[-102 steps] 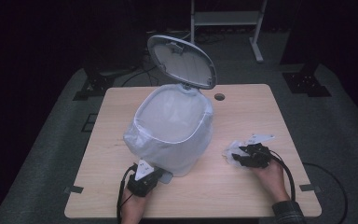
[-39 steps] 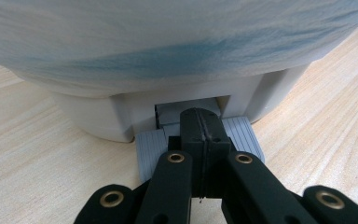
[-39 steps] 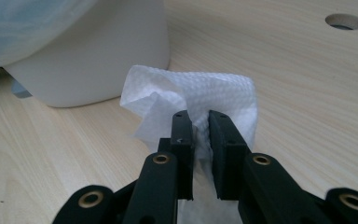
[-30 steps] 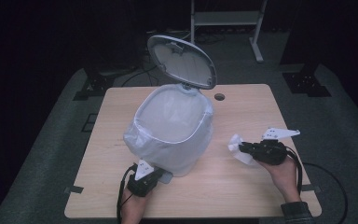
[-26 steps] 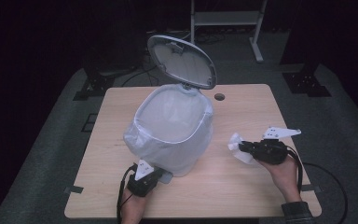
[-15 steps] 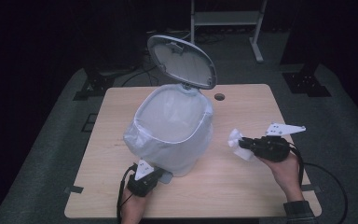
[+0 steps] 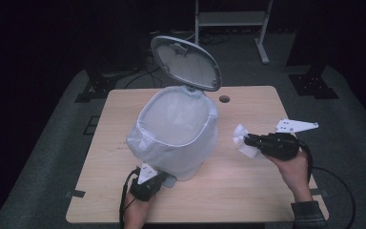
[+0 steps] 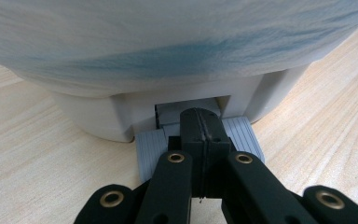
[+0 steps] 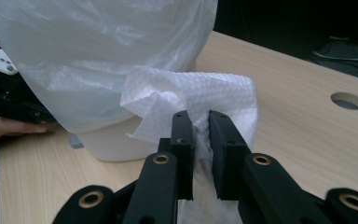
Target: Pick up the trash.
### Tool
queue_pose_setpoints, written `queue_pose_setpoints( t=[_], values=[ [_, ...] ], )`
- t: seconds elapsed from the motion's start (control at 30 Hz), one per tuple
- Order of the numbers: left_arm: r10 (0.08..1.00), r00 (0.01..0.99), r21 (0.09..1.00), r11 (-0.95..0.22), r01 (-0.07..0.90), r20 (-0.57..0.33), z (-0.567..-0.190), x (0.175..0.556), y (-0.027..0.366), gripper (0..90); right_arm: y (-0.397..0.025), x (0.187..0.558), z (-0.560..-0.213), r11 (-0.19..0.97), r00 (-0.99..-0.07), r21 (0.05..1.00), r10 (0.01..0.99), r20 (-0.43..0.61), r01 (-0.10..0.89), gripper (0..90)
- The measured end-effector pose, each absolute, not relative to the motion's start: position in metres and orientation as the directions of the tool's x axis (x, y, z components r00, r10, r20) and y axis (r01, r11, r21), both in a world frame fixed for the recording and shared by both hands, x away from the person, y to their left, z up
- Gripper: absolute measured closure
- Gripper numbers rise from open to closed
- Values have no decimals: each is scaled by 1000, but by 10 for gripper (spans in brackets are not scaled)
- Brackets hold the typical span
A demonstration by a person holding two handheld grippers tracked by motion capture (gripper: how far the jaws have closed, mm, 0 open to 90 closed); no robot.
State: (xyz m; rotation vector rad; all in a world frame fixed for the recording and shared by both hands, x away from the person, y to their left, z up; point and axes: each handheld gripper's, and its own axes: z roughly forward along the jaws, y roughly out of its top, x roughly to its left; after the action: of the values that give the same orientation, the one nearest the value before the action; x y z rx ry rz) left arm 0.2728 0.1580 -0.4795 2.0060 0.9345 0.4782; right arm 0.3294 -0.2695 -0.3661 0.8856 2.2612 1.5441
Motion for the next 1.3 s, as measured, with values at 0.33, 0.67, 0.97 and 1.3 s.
queue_pose_setpoints(
  t=[0.33,0.67,0.97,1.3],
  values=[
    [760,650,824,-364,434,-7,-479,273,158,900,-266,329,-349,231,-800,924,589,116,304,799],
    [761,649,825,-359,437,-13,-479,273,158,900,-259,330,-336,222,-812,934,573,109,281,799],
    [761,648,825,-358,438,-13,-479,273,158,900,-253,331,-323,199,-827,946,552,108,257,799],
    [761,648,824,-358,438,-13,-479,273,158,900,-246,332,-308,189,-840,955,534,97,230,799]
  ],
)
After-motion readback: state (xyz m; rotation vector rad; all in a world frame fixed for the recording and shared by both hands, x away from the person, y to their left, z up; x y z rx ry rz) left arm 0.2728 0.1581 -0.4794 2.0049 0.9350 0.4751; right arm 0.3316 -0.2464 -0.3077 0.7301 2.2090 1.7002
